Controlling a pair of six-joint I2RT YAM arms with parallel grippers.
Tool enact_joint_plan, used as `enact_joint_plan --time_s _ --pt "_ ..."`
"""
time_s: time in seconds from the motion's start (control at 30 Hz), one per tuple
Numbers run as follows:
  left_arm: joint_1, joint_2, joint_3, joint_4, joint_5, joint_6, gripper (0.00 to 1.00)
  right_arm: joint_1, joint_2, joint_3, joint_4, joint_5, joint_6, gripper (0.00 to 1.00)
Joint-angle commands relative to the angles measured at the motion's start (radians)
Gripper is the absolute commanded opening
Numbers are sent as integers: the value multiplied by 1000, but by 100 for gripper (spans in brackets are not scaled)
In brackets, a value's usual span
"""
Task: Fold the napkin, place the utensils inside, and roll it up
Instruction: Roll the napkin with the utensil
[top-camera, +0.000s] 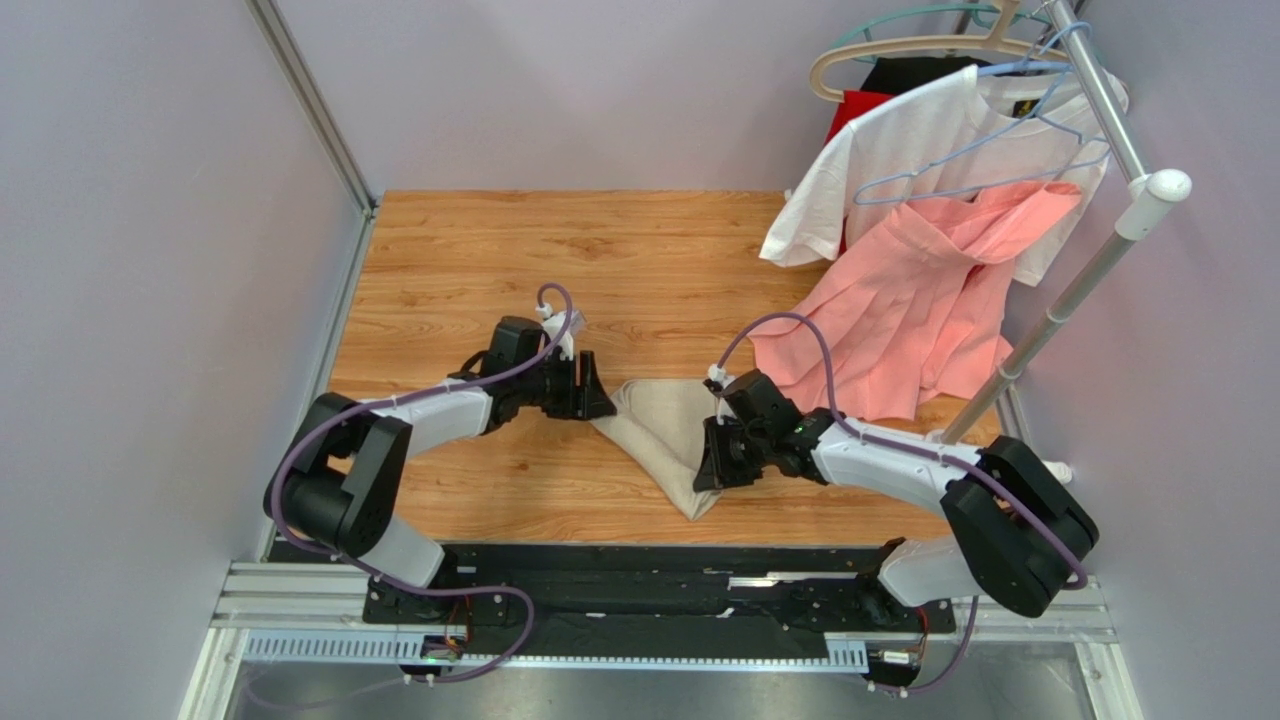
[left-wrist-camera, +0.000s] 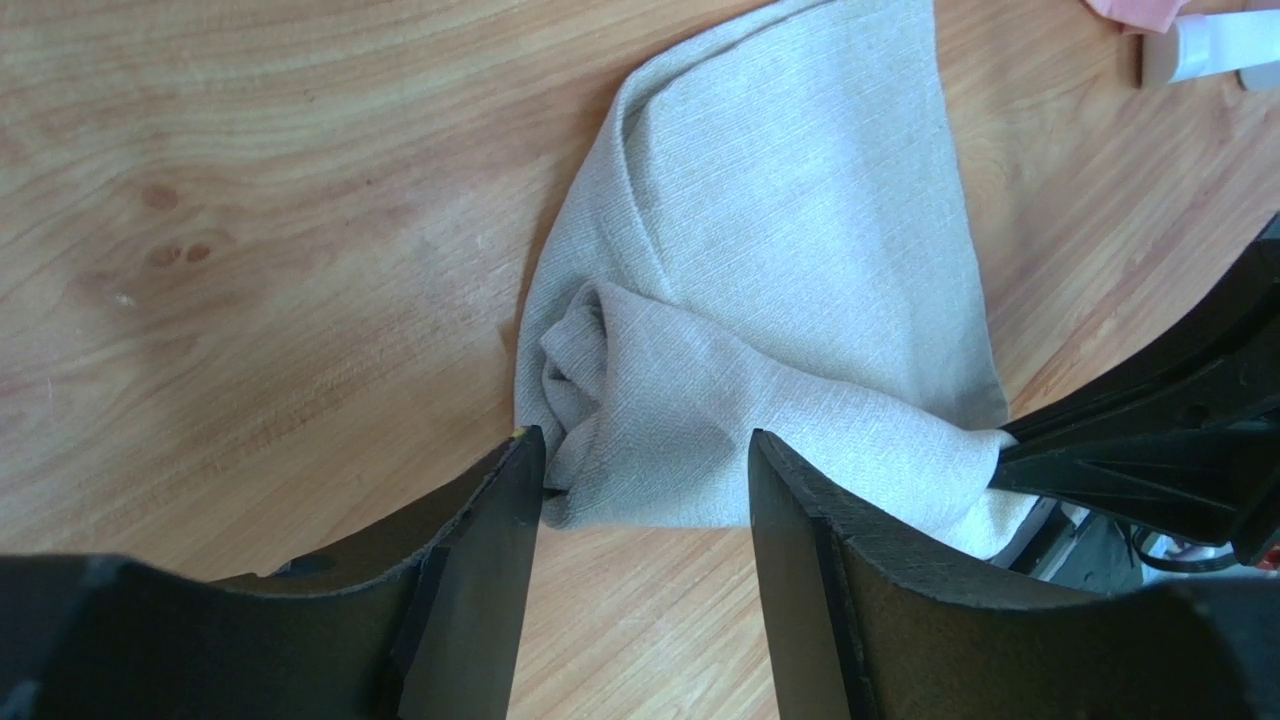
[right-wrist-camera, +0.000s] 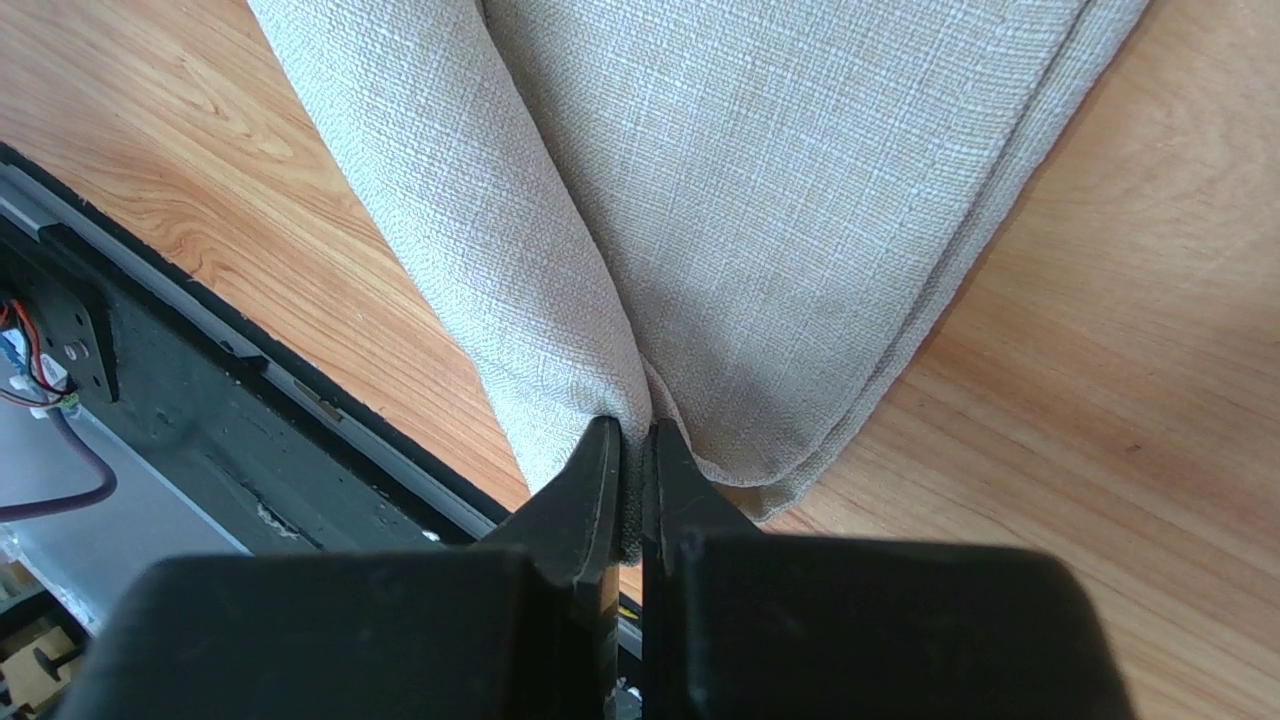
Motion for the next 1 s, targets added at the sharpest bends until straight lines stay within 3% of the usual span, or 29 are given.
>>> enact_joint_plan --time_s 0.0,0.07,0.17,0.23,0.3,0.37,0.5,0.67,0.83,0.97 --pt "-3 14 6 130 41 -10 56 3 80 -50 -127 182 -24 0" --pt "-3 30 8 147 53 -19 49 3 82 -51 -136 197 -18 0" --pt "-3 44 6 202 81 -46 29 3 85 -42 -162 223 -12 2" --pt "-5 54 13 214 96 -59 14 3 86 -29 -191 241 -12 13" --pt "-5 59 23 220 112 -68 7 4 83 -13 -216 252 -16 28" --pt "-7 73 34 219 116 -80 2 3 74 -1 -228 254 -15 36" --pt "-8 114 72 151 99 -83 0 4 12 42 -265 255 -12 51" --pt "-8 142 100 93 98 -70 0 4 -56 108 -343 260 -18 59" --pt "-8 177 126 59 112 -60 0 36 -130 157 -397 373 -24 61" --pt "-10 186 137 36 115 -59 0 90 -196 169 -348 370 -38 60"
